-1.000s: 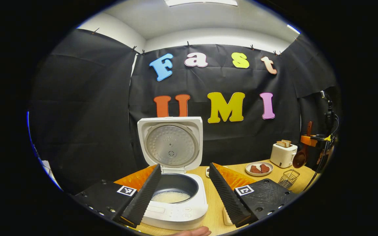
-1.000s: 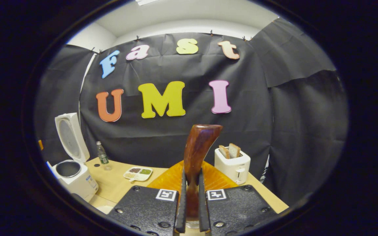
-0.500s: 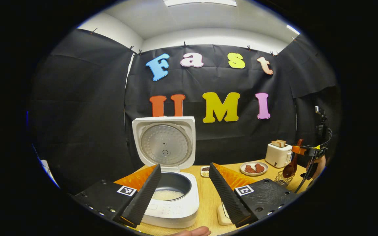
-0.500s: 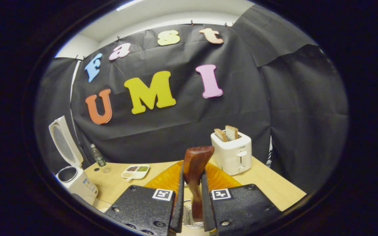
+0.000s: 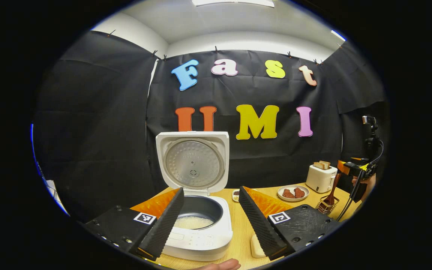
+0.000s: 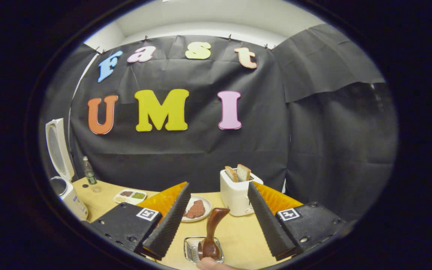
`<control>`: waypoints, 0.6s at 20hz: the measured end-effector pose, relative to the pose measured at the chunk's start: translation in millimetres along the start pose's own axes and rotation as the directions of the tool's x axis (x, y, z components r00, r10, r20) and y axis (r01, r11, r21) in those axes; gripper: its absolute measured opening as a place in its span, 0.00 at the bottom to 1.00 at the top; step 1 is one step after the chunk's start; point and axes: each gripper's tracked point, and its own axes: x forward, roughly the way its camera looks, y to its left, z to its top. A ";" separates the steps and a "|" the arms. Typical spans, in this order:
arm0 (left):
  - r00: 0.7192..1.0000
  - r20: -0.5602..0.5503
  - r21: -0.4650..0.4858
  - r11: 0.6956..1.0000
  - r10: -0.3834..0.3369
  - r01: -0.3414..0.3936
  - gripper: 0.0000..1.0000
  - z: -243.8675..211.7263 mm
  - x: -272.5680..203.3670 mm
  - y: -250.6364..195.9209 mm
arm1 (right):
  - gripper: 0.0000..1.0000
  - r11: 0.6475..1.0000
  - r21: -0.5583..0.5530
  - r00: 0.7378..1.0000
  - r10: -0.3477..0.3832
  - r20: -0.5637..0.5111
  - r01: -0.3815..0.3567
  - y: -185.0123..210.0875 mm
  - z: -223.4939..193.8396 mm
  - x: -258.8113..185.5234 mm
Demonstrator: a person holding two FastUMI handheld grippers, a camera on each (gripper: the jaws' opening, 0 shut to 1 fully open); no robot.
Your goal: Close the left gripper, press the button to open the rice cooker; take a wooden spoon from the chopstick holder with the right hand, scoop a spoonful of rice and pour it into the rice cooker, then put the wooden spoon back into the chopstick holder.
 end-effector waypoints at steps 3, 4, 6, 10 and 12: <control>1.000 0.014 0.003 1.000 0.011 -0.011 0.93 7.0 4.9 6.7 | 1.00 0.998 0.048 0.999 0.048 -0.002 -0.048 10.4 7.2 -18.6; 1.000 0.017 0.006 1.000 0.009 -0.009 0.93 10.1 8.8 10.1 | 1.00 0.994 0.074 0.997 0.077 0.002 -0.077 16.8 11.3 -27.1; 1.000 0.002 0.006 1.000 0.015 -0.015 0.94 14.0 16.8 21.3 | 1.00 0.990 0.101 0.995 0.103 0.006 -0.103 21.1 12.8 -38.0; 0.999 0.026 0.022 0.999 0.032 -0.033 0.94 43.0 35.1 44.5 | 1.00 0.986 0.078 0.989 0.148 0.010 -0.149 37.3 7.7 -65.8; 0.998 0.046 0.042 0.998 0.052 -0.054 0.93 57.1 44.8 58.0 | 1.00 0.985 0.056 0.987 0.163 0.005 -0.163 44.3 3.6 -78.1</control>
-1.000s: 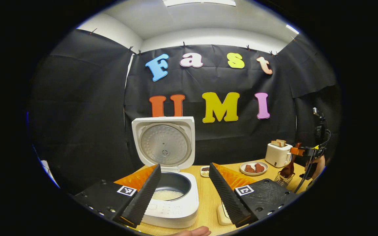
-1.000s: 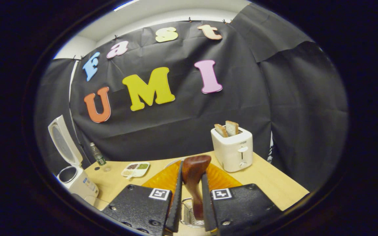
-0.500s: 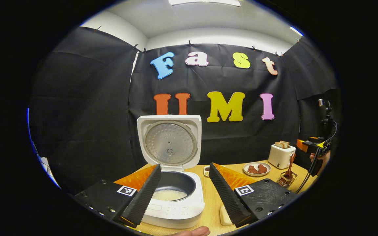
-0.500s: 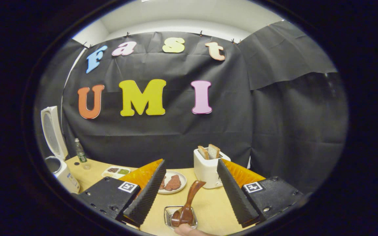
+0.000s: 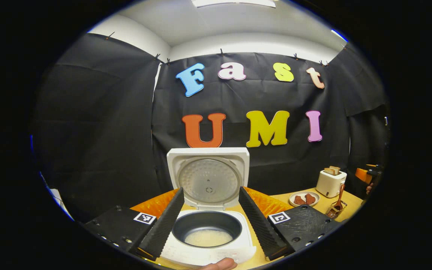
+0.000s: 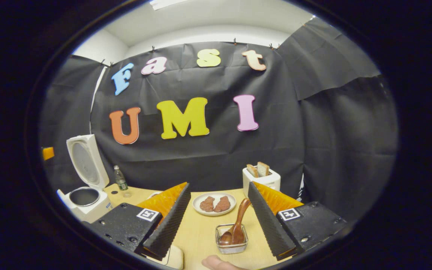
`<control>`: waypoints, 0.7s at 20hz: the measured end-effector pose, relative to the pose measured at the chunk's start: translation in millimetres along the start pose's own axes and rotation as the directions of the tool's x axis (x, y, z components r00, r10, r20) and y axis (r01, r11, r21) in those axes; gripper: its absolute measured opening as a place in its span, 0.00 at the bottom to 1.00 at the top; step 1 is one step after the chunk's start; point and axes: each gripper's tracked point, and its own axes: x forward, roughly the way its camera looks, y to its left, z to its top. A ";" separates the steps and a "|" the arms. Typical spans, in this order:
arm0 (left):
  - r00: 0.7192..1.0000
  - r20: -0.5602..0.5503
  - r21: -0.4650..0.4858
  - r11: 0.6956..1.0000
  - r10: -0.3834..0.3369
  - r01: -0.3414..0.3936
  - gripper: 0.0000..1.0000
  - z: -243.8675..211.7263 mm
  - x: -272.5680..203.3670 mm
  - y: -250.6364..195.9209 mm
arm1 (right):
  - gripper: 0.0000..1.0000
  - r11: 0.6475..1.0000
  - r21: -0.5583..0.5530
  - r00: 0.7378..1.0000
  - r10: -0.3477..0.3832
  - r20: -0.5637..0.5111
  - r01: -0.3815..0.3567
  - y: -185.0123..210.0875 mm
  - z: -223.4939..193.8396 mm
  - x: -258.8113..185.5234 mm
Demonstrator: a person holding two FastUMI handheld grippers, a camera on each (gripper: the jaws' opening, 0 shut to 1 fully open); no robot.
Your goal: Close the left gripper, press the button to open the rice cooker; take a wooden spoon from the chopstick holder with the right hand, scoop a spoonful of rice and pour it into the rice cooker, then put the wooden spoon back into the chopstick holder.
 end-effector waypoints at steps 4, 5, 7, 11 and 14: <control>1.000 0.014 0.002 1.000 -0.010 0.010 0.94 22.9 25.6 12.3 | 1.00 0.998 -0.058 0.999 0.035 0.014 -0.034 16.5 -4.3 -24.4; 1.000 0.019 0.000 1.000 -0.008 0.008 0.94 29.6 31.4 15.6 | 1.00 0.998 -0.064 0.999 0.031 0.010 -0.030 16.6 -6.7 -29.5; 0.999 0.053 0.004 1.000 0.008 -0.008 0.95 46.2 44.1 27.1 | 1.00 0.998 -0.064 0.999 0.023 -0.029 -0.025 15.4 -13.5 -42.2; 0.998 0.062 -0.012 1.000 0.009 -0.008 0.95 70.3 77.5 35.7 | 1.00 0.995 -0.084 0.998 0.060 0.007 -0.059 22.2 8.5 -59.6; 0.995 0.095 -0.049 0.998 -0.036 0.041 0.95 97.8 105.9 32.5 | 1.00 0.995 -0.066 0.996 0.076 0.046 -0.073 24.3 21.0 -70.2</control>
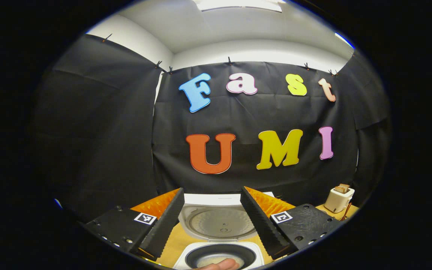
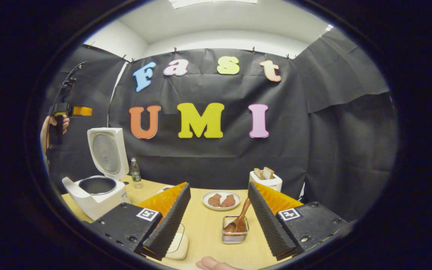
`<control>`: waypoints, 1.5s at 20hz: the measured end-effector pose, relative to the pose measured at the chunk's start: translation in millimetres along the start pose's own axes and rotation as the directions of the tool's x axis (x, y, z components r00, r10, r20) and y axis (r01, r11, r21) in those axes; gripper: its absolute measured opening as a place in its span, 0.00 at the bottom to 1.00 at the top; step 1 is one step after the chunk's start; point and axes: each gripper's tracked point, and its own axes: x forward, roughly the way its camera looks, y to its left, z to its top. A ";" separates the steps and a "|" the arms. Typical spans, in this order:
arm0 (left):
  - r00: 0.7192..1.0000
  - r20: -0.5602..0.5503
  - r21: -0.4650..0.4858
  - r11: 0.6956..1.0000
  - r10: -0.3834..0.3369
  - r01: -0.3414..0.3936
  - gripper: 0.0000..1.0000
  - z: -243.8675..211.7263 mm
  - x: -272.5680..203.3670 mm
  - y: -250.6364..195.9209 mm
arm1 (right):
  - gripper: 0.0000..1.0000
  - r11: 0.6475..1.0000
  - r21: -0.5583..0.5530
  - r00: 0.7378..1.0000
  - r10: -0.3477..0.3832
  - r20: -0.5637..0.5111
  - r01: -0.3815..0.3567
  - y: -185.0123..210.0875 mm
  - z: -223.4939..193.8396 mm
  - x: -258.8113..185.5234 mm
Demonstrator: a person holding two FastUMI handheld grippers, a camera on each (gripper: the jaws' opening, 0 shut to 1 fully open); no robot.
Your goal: Close the left gripper, press the button to open the rice cooker; take a wooden spoon from the chopstick holder with the right hand, scoop a spoonful of rice and pour it into the rice cooker, then put the wooden spoon back into the chopstick holder.
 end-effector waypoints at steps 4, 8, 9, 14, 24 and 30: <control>0.999 0.045 -0.073 0.997 -0.020 0.023 0.95 9.2 50.3 7.3 | 0.96 0.994 0.099 0.996 0.037 0.087 -0.045 1.8 18.7 -18.6; 0.998 -0.033 -0.083 0.996 -0.044 0.042 0.94 -28.4 97.0 2.1 | 0.98 0.994 0.103 0.992 0.020 0.125 -0.033 -10.0 23.1 -22.7; 0.997 -0.053 -0.077 0.996 -0.053 0.048 0.94 -37.4 106.4 0.5 | 0.96 0.994 0.092 0.992 0.041 0.122 -0.052 -8.0 21.4 -23.3; 0.988 -0.153 0.026 1.000 -0.009 0.013 0.96 -83.0 124.6 7.2 | 1.00 0.994 0.101 0.994 0.025 0.107 -0.036 -26.7 16.5 -21.3; 0.960 -0.279 0.025 1.000 0.023 -0.017 0.97 -91.2 63.7 3.6 | 1.00 0.995 0.088 0.999 0.048 0.026 -0.050 -20.3 -3.8 -36.6; 0.940 -0.340 0.014 1.000 -0.007 0.013 1.00 -114.5 10.4 -1.8 | 1.00 0.994 0.088 0.997 0.073 -0.008 -0.072 3.6 -19.2 -67.2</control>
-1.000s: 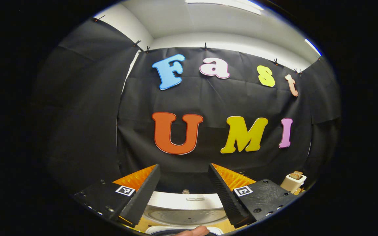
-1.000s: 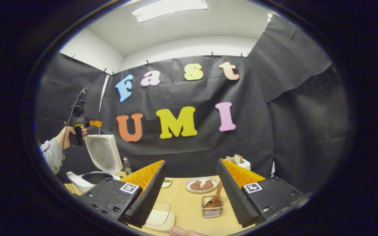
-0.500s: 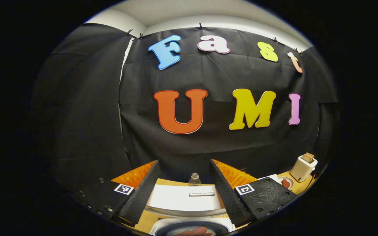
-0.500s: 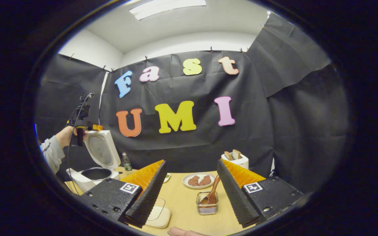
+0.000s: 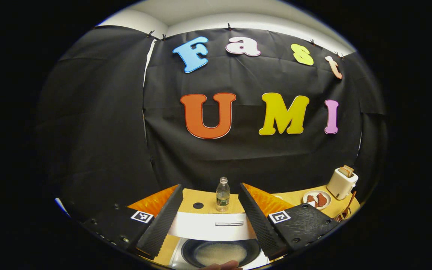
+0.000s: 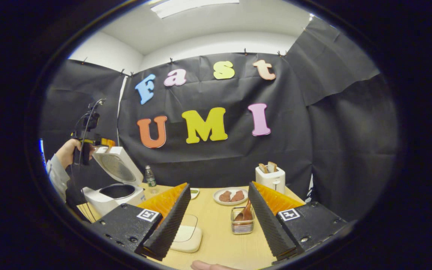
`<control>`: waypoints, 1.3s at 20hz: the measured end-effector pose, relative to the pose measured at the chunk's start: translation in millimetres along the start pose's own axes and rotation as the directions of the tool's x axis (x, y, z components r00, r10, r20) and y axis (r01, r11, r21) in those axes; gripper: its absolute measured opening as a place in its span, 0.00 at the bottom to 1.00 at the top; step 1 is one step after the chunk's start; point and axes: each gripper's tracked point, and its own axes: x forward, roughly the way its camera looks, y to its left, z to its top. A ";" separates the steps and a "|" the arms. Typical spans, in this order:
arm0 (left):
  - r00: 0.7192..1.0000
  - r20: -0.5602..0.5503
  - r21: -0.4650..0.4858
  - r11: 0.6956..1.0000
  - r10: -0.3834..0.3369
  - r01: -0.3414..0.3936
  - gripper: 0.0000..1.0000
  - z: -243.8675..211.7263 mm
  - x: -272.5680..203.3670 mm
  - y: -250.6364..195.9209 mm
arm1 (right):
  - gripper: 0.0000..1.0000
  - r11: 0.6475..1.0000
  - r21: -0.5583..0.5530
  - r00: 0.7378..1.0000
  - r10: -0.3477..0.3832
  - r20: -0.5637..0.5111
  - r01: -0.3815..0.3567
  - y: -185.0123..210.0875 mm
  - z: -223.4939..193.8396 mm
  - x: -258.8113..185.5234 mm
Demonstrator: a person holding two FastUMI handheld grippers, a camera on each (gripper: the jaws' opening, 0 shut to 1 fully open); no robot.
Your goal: Close the left gripper, press the button to open the rice cooker; take a wooden spoon from the chopstick holder with the right hand, scoop a spoonful of rice and pour it into the rice cooker, then put the wooden spoon back into the chopstick holder.
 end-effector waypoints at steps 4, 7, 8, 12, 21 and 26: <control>0.996 -0.090 0.022 0.999 -0.021 0.023 1.00 -54.5 -17.5 -8.3 | 1.00 0.999 -0.010 0.998 0.035 -0.047 -0.036 20.2 -18.4 -22.0; 0.984 -0.173 -0.004 0.999 -0.038 0.037 0.95 -94.6 -29.9 -13.8 | 0.96 0.999 -0.004 0.997 0.033 -0.064 -0.034 26.8 -30.2 -41.5; 0.980 -0.195 0.004 0.999 -0.035 0.036 0.95 -107.6 -34.6 -12.8 | 1.00 0.999 -0.005 0.996 0.039 -0.075 -0.039 31.3 -34.7 -49.1; 0.983 -0.178 0.001 0.999 -0.041 0.042 0.96 -126.6 -47.0 -11.0 | 1.00 0.999 -0.028 0.995 0.039 -0.095 -0.041 38.8 -42.3 -76.1; 0.950 -0.306 -0.007 0.998 -0.062 0.063 0.97 -167.8 -74.3 -18.2 | 1.00 0.998 -0.035 0.997 0.045 -0.066 -0.048 59.7 -39.4 -97.4; 0.940 -0.333 0.005 0.996 -0.078 0.085 0.96 -183.4 -85.5 -23.3 | 0.96 0.996 -0.077 0.998 0.041 -0.047 -0.045 67.8 -39.5 -97.5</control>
